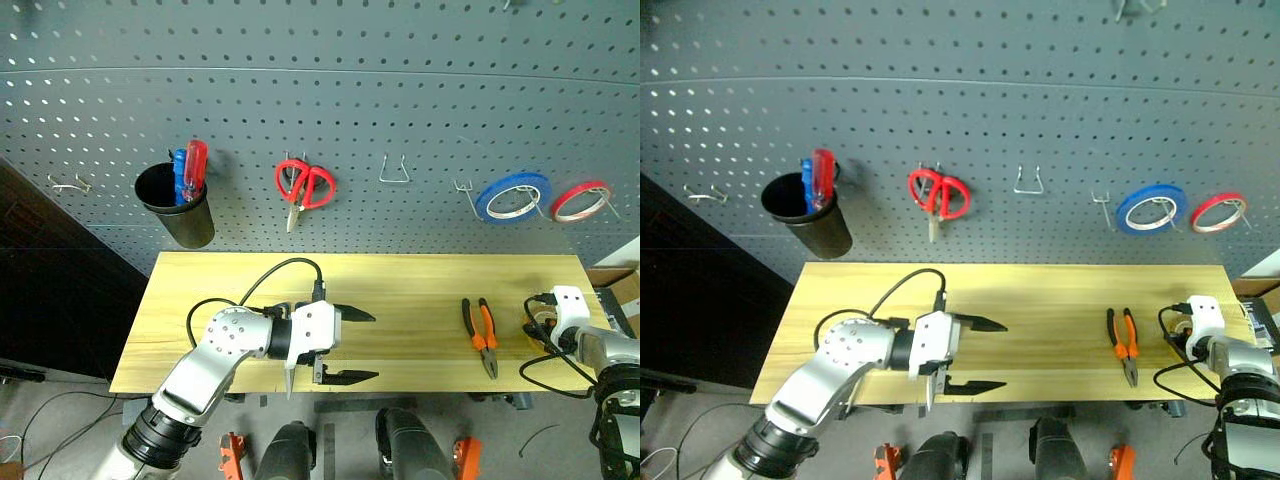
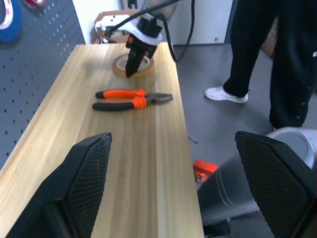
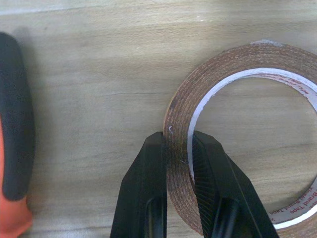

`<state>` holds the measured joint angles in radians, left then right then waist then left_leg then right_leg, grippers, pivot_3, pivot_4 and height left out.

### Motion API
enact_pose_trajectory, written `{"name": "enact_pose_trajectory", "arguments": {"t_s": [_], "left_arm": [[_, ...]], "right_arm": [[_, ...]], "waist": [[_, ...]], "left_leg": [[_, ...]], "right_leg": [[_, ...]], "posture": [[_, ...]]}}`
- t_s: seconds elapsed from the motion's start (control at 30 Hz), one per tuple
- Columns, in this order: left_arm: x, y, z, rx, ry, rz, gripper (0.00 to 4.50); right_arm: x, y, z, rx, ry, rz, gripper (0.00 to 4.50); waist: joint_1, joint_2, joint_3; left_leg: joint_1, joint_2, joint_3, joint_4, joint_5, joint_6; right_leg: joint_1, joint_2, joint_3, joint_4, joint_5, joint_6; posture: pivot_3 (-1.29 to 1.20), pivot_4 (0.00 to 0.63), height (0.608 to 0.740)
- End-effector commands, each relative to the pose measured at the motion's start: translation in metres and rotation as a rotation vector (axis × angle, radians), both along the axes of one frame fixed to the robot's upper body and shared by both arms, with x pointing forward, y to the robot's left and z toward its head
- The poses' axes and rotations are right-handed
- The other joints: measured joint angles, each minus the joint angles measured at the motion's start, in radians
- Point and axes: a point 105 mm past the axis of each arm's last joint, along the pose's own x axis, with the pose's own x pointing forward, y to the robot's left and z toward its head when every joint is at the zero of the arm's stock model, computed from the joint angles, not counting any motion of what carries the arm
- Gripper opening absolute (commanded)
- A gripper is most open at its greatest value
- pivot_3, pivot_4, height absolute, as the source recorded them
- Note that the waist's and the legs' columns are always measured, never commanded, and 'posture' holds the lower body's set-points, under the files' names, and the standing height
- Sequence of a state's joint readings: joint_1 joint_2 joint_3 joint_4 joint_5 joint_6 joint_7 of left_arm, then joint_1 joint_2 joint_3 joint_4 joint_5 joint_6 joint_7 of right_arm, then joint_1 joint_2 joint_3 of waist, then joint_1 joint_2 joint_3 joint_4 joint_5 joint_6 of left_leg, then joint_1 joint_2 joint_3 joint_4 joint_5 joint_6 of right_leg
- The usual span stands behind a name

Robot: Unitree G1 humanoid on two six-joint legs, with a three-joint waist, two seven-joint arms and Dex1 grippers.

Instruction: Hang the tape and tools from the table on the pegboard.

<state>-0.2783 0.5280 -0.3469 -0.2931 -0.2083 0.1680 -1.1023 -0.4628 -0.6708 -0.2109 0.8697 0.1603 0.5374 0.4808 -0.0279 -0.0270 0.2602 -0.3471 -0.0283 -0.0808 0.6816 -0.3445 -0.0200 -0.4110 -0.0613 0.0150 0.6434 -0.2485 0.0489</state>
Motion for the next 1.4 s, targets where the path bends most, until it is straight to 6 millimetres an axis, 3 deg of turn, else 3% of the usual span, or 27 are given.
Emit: {"name": "enact_pose_trajectory", "arguments": {"t_s": [0.03, 0.17, 0.23, 0.3, 0.33, 0.4, 0.47, 0.57, 0.63, 0.9, 1.13, 1.3, 1.4], "left_arm": [[0.004, -0.001, 0.003, -0.012, -0.033, -0.014, 4.22], [0.019, 0.001, 0.004, -0.030, -0.072, 0.054, 4.22], [0.024, 0.001, 0.008, -0.069, -0.066, 0.089, 4.22], [0.026, 0.001, 0.011, -0.101, -0.064, 0.117, 4.22], [0.027, 0.002, 0.011, -0.112, -0.065, 0.133, 4.22], [0.032, 0.007, 0.013, -0.152, -0.066, 0.208, 4.22], [0.035, 0.012, 0.014, -0.180, -0.049, 0.260, 4.22], [0.036, 0.016, 0.017, -0.223, -0.029, 0.304, 4.22], [0.036, 0.018, 0.019, -0.240, -0.032, 0.318, 4.22], [0.039, 0.023, 0.021, -0.261, -0.063, 0.352, 4.22], [0.040, 0.018, 0.023, -0.262, -0.075, 0.337, 4.22], [0.042, 0.016, 0.023, -0.258, -0.081, 0.336, 4.22], [0.042, 0.015, 0.022, -0.253, -0.084, 0.334, 4.22]], "right_arm": [[-0.004, 0.000, 0.014, -0.083, -0.051, 0.040, 0.43], [-0.011, 0.012, 0.068, -0.250, -0.231, 0.099, 0.43], [-0.022, 0.019, 0.096, -0.327, -0.335, 0.056, 0.43], [-0.035, 0.035, 0.111, -0.359, -0.413, 0.016, 0.43], [-0.043, 0.049, 0.116, -0.381, -0.450, 0.011, 0.43], [-0.060, 0.102, 0.119, -0.462, -0.516, 0.083, 0.43], [-0.070, 0.134, 0.123, -0.504, -0.565, 0.133, 0.43], [-0.070, 0.181, 0.134, -0.575, -0.681, 0.256, 0.43], [-0.065, 0.198, 0.146, -0.606, -0.767, 0.304, 0.43], [-0.018, 0.214, 0.182, -0.626, -0.965, 0.408, 0.43], [0.014, 0.217, 0.177, -0.538, -0.976, 0.483, 0.43], [0.022, 0.218, 0.174, -0.487, -0.983, 0.509, 0.43], [0.015, 0.213, 0.168, -0.489, -0.971, 0.504, 1.31]], "waist": [[0.003, 0.003, -0.002], [0.007, 0.022, -0.013], [0.005, 0.024, -0.014], [-0.001, 0.023, -0.015], [-0.003, 0.023, -0.016], [-0.003, 0.023, -0.018], [-0.009, 0.023, -0.019], [-0.022, 0.023, -0.019], [-0.027, 0.022, -0.020], [-0.026, 0.019, -0.022], [-0.020, 0.019, -0.022], [-0.020, 0.019, -0.023], [-0.018, 0.019, -0.023]], "left_leg": [[0.000, 0.000, 0.000, 0.000, 0.000, 0.000], [-0.015, -0.001, 0.002, 0.001, 0.001, -0.001], [-0.018, -0.002, 0.004, 0.002, 0.001, -0.001], [-0.018, -0.001, 0.005, 0.002, 0.001, -0.001], [-0.018, -0.001, 0.005, 0.002, 0.001, -0.001], [-0.018, -0.001, 0.004, 0.001, 0.001, -0.002], [-0.018, 0.002, 0.003, -0.001, 0.002, -0.003], [-0.018, -0.003, 0.007, 0.002, 0.002, -0.004], [-0.018, -0.005, 0.006, 0.009, 0.002, -0.003], [-0.015, -0.004, 0.001, 0.015, 0.002, -0.004], [-0.017, -0.005, 0.002, 0.014, 0.002, -0.003], [-0.017, -0.004, 0.002, 0.014, 0.002, -0.003], [-0.017, -0.004, 0.002, 0.014, 0.002, -0.003]], "right_leg": [[0.000, 0.000, 0.000, 0.000, 0.000, 0.000], [-0.016, -0.001, -0.001, 0.003, 0.001, 0.001], [-0.021, -0.002, 0.000, 0.005, 0.001, 0.001], [-0.023, -0.002, 0.001, 0.006, 0.001, 0.001], [-0.023, -0.002, 0.001, 0.006, 0.001, 0.001], [-0.023, 0.000, 0.001, 0.007, 0.001, 0.001], [-0.025, 0.002, 0.001, 0.008, 0.001, 0.001], [-0.026, 0.002, 0.004, 0.011, 0.001, 0.001], [-0.025, 0.001, 0.005, 0.013, 0.002, 0.003], [-0.019, 0.003, 0.001, 0.016, 0.002, 0.002], [-0.021, 0.002, 0.002, 0.015, 0.002, 0.002], [-0.021, 0.003, 0.002, 0.016, 0.002, 0.002], [-0.021, 0.003, 0.002, 0.017, 0.002, 0.002]], "posture": [[-0.01, 0.216, 0.740], [-0.02, 0.206, 0.740], [-0.03, 0.208, 0.740], [-0.05, 0.213, 0.740], [-0.06, 0.215, 0.740], [-0.08, 0.222, 0.740], [-0.09, 0.225, 0.740], [-0.09, 0.221, 0.740], [-0.08, 0.218, 0.740], [-0.05, 0.201, 0.740], [-0.04, 0.186, 0.740], [-0.03, 0.183, 0.740], [-0.04, 0.186, 0.740]]}}
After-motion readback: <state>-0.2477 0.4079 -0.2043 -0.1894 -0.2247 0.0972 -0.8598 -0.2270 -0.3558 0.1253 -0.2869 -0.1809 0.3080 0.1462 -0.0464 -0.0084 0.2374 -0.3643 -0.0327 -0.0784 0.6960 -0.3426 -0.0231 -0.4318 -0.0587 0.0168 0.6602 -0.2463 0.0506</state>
